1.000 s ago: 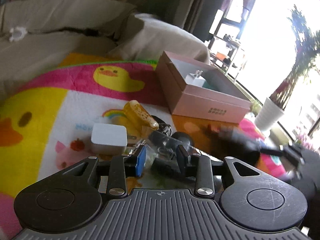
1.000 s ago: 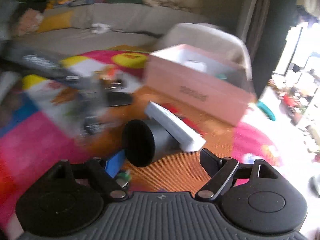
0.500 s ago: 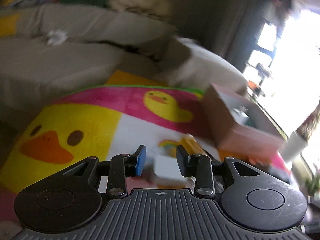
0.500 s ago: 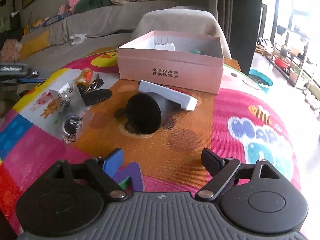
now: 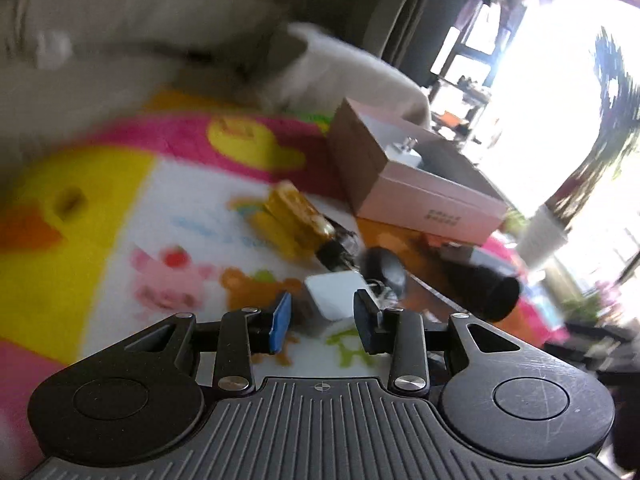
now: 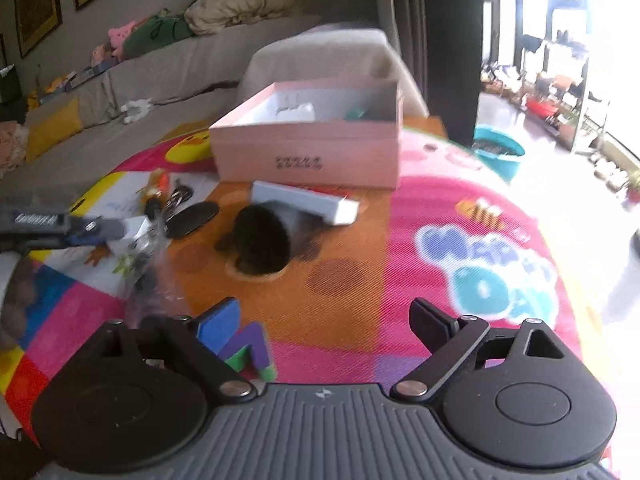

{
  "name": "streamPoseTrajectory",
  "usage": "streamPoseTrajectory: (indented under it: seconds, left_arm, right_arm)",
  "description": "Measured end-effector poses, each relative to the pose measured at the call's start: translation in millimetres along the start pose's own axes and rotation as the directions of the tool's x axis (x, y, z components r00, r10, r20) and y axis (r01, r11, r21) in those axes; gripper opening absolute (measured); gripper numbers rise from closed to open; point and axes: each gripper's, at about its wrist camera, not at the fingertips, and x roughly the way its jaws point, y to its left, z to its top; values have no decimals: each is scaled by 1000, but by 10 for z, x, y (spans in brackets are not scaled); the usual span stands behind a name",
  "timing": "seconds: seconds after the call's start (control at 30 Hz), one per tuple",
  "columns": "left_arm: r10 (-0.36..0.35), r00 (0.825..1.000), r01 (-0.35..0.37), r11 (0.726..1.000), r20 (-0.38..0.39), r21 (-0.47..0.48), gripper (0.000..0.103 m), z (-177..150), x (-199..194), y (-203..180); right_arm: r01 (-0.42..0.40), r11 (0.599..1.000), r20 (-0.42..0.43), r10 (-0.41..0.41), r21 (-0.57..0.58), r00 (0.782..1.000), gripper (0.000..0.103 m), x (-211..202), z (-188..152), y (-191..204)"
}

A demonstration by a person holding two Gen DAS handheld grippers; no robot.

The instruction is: Organize rigid objects

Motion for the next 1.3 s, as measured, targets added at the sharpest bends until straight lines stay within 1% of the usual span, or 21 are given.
streamPoseTrajectory:
  seconds: [0.03, 0.1, 0.17, 0.23, 0.33, 0.4, 0.43, 0.47, 0.53, 0.57, 0.63, 0.7, 0.77, 0.8, 0.83, 0.93, 1.0, 1.1, 1.2, 1.23, 1.3]
  left_arm:
    - [31, 999, -32, 997, 28, 66, 38, -23, -91, -83]
    - [30, 999, -36, 983, 33, 180, 38, -64, -177, -230]
    - [-3, 999, 12, 966, -35, 257, 38, -117, -183, -330]
    - [-22, 995, 51, 956, -102, 288, 38, -210, -146, -430]
    - [-29, 986, 78, 949, -163, 304, 38, -324, -105, -561]
    - [-38, 986, 87, 945, -160, 315, 48, -388, -111, -648]
    - [-43, 986, 94, 943, -163, 320, 51, -405, -112, -689]
    - [-59, 983, 112, 941, -172, 318, 53, -410, -102, -723]
    - [-85, 978, 141, 942, -190, 303, 62, -420, -64, -775]
    - [-91, 976, 149, 943, -199, 298, 70, -419, -53, -799]
    - [-108, 972, 163, 950, -209, 265, 71, -398, -56, -821]
    - [-155, 964, 189, 971, -215, 145, 69, -321, -32, -775]
    - [-196, 962, 201, 980, -192, 4, 69, -236, 22, -721]
    - [-195, 967, 193, 981, -166, -28, 69, -195, 47, -727]
    - [-181, 973, 178, 983, -144, -32, 69, -162, 71, -753]
    - [-124, 986, 127, 992, -113, 19, 69, -77, 218, -908]
    - [-84, 992, 92, 992, -95, 83, 69, -58, 299, -1043]
    - [-23, 997, 41, 971, -77, 236, 69, -109, 353, -1238]
    - [26, 998, -1, 930, -64, 367, 69, -226, 316, -1307]
    - [34, 997, -6, 926, -65, 377, 70, -255, 289, -1284]
    - [31, 995, 4, 936, -93, 352, 71, -293, 223, -1175]
  right_arm:
    - [9, 1000, 10, -9, -7, 1000, 92, -26, 7, -13]
    - [37, 999, 28, -36, -12, 999, 92, -69, 13, -52]
    - [63, 998, 35, -63, 6, 997, 92, -73, 8, -127]
    - [88, 995, 21, -89, 48, 996, 92, -29, -7, -233]
    - [138, 982, -19, -137, 132, 990, 92, 85, -57, -383]
    - [141, 973, -40, -136, 182, 990, 93, 138, -99, -474]
    - [145, 971, -28, -142, 190, 989, 93, 127, -111, -486]
    - [144, 970, -30, -141, 196, 990, 94, 127, -107, -498]
    - [134, 970, -29, -131, 201, 991, 96, 137, -106, -509]
    - [131, 971, -28, -127, 202, 991, 97, 143, -110, -510]
    - [129, 971, -25, -127, 200, 992, 98, 150, -116, -513]
    - [125, 971, -21, -123, 203, 992, 98, 152, -118, -511]
    - [123, 971, -17, -122, 204, 992, 99, 150, -130, -496]
    - [124, 971, -17, -123, 203, 992, 100, 150, -131, -489]
    - [126, 972, -18, -125, 199, 992, 100, 155, -130, -479]
    - [139, 974, -25, -137, 181, 990, 101, 162, -133, -445]
    - [144, 974, -29, -141, 173, 990, 101, 168, -129, -431]
    - [142, 976, -36, -138, 165, 990, 103, 182, -120, -422]
    - [150, 977, -42, -145, 153, 989, 103, 195, -119, -405]
    - [153, 977, -44, -148, 147, 988, 103, 199, -119, -400]
    - [162, 977, -51, -157, 135, 986, 103, 213, -117, -381]
